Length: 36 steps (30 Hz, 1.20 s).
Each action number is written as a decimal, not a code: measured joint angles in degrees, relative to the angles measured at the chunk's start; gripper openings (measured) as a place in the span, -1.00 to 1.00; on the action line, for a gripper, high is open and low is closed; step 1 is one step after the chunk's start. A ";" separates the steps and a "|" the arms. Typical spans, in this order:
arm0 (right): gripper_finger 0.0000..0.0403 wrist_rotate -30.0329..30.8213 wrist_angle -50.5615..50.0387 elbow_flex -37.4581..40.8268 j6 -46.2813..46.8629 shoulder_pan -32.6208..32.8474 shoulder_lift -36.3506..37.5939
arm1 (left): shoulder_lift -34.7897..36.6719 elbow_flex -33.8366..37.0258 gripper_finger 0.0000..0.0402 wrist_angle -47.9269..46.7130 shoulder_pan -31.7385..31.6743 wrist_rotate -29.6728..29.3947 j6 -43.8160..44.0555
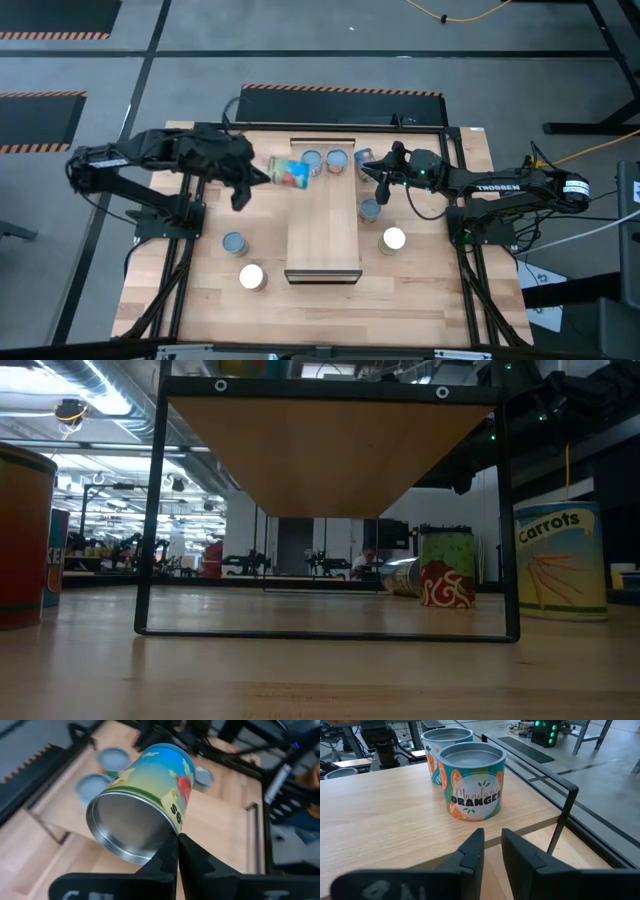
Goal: Pick and place cans onto a shelf
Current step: Put the canned tomatoes on the shelf
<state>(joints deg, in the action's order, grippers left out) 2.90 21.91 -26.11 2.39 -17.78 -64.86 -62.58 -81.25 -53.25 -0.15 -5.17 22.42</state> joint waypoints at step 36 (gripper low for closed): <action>-0.64 -0.02 -0.41 0.00 0.09 0.00 0.00 | -24.85 -19.08 -1.00 -21.36 6.06 -0.33 8.56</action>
<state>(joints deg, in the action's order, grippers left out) 2.87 21.51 -26.11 2.48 -17.78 -64.86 -87.43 -100.33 -74.61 5.91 -5.50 30.98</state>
